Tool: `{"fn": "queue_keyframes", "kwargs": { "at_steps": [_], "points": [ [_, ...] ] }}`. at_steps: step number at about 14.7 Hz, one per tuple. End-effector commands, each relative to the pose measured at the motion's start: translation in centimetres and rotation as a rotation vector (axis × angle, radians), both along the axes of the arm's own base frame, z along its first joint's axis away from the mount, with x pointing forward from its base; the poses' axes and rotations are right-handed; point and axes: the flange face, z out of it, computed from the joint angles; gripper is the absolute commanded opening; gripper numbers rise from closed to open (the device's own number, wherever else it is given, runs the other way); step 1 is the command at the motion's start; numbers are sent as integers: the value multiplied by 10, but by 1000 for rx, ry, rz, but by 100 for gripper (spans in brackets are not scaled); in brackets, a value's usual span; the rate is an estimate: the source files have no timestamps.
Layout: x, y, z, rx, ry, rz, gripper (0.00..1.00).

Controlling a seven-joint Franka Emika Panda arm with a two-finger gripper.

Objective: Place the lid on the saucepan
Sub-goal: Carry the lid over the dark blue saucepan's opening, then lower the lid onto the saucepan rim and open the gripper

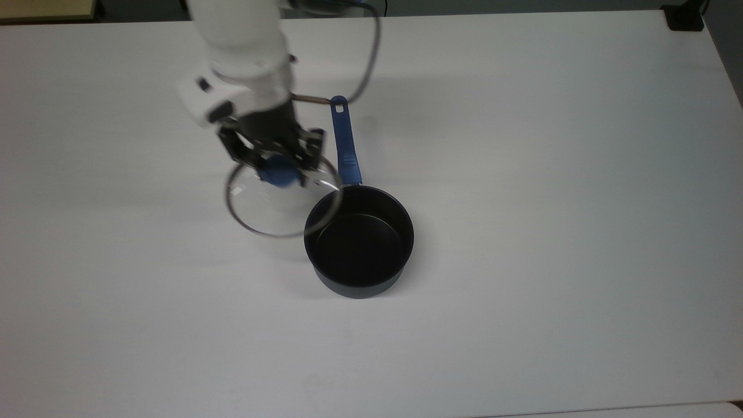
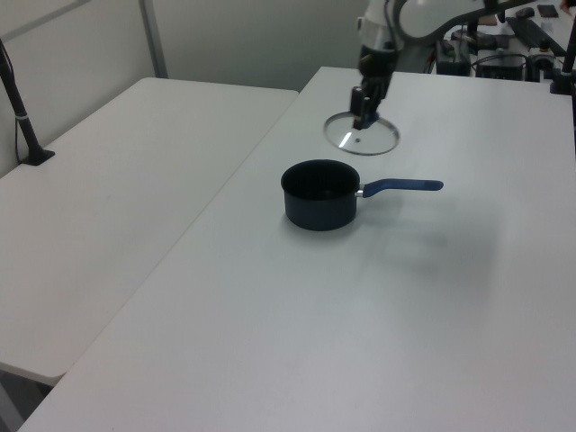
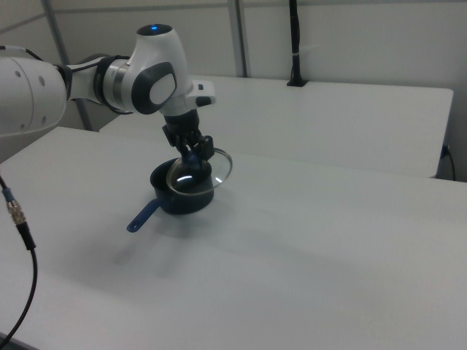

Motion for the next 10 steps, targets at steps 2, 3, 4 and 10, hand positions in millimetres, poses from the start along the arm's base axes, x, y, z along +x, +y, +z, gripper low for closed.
{"fn": "queue_keyframes", "kwargs": {
  "at_steps": [2,3,4,10],
  "points": [
    [29,71,-12,22,-9,12,55],
    [31,81,-9,30,-43,10,55],
    [34,83,-9,38,-74,-9,55],
    [36,100,-27,35,-62,3,56]
  ]
}}
